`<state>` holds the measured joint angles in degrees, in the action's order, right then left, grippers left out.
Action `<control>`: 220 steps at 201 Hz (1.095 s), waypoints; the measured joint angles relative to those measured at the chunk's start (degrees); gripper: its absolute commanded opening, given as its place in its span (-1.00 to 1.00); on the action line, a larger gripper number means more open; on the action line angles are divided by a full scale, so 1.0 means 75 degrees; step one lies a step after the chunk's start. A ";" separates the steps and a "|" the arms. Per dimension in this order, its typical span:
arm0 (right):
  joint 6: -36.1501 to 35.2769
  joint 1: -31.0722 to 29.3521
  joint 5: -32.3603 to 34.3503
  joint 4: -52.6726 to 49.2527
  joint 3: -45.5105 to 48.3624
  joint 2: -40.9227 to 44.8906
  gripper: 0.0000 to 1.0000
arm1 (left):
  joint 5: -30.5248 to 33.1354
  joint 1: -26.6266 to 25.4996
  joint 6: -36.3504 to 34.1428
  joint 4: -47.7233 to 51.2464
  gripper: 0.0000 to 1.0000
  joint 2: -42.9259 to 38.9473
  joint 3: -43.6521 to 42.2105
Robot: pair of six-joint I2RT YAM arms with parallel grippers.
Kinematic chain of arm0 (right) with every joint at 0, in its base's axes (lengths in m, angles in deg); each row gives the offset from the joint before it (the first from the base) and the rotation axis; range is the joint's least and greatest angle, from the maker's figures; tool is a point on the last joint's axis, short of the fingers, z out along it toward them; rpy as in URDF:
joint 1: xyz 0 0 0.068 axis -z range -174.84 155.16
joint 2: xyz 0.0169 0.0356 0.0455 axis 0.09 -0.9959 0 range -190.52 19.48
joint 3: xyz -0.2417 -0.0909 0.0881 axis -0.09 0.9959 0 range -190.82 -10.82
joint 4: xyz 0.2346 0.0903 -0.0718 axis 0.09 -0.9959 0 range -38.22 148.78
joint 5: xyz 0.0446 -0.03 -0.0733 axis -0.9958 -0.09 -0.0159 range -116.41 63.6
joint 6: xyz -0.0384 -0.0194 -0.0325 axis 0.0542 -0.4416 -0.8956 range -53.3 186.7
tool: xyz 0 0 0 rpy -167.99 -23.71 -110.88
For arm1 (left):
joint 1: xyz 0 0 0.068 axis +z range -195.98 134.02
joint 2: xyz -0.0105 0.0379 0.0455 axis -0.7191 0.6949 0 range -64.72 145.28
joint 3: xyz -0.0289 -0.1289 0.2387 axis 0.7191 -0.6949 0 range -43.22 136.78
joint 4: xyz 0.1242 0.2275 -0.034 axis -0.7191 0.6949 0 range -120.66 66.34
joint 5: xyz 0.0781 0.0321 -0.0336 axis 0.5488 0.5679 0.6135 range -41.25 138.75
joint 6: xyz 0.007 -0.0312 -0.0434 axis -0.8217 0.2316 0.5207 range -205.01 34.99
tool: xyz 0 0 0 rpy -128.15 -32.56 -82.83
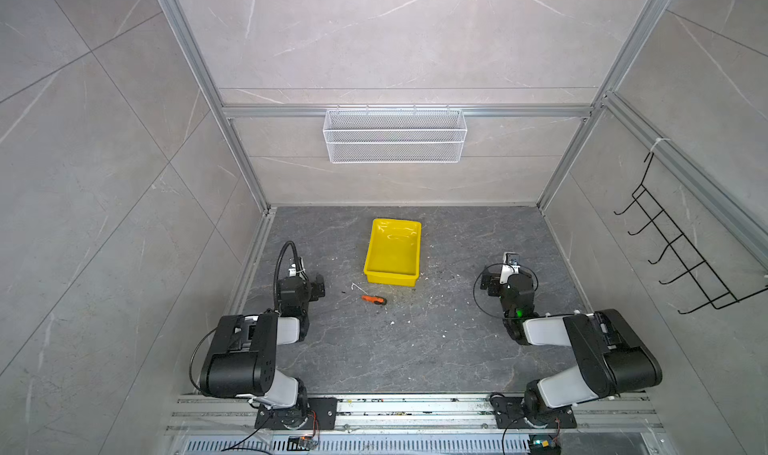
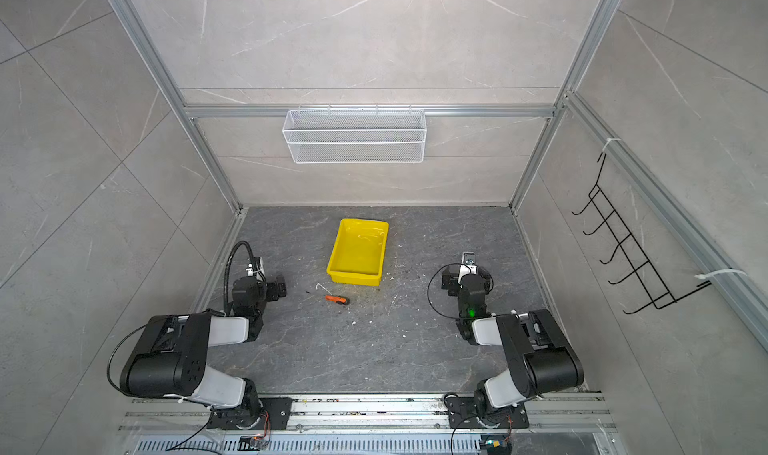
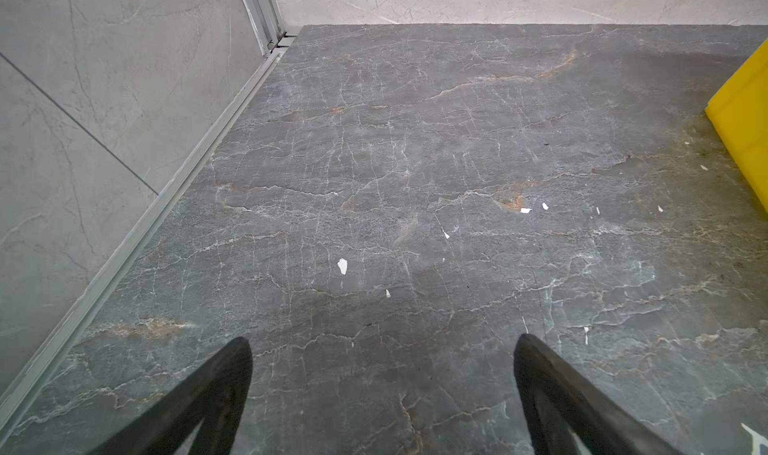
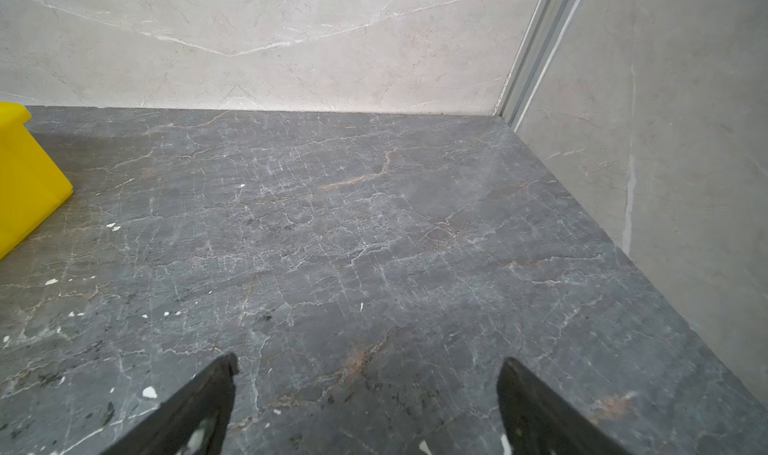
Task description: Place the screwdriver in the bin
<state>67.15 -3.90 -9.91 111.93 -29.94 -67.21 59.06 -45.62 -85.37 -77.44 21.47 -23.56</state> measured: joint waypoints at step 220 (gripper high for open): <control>0.0000 0.0000 0.0000 -0.0026 0.0000 0.0000 0.98 | -0.0201 0.0125 0.0050 0.0006 1.00 0.0000 0.0000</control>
<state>67.15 -3.90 -9.91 111.73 -29.94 -67.21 57.55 -44.68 -85.00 -77.40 21.47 -23.56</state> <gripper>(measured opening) 0.990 0.997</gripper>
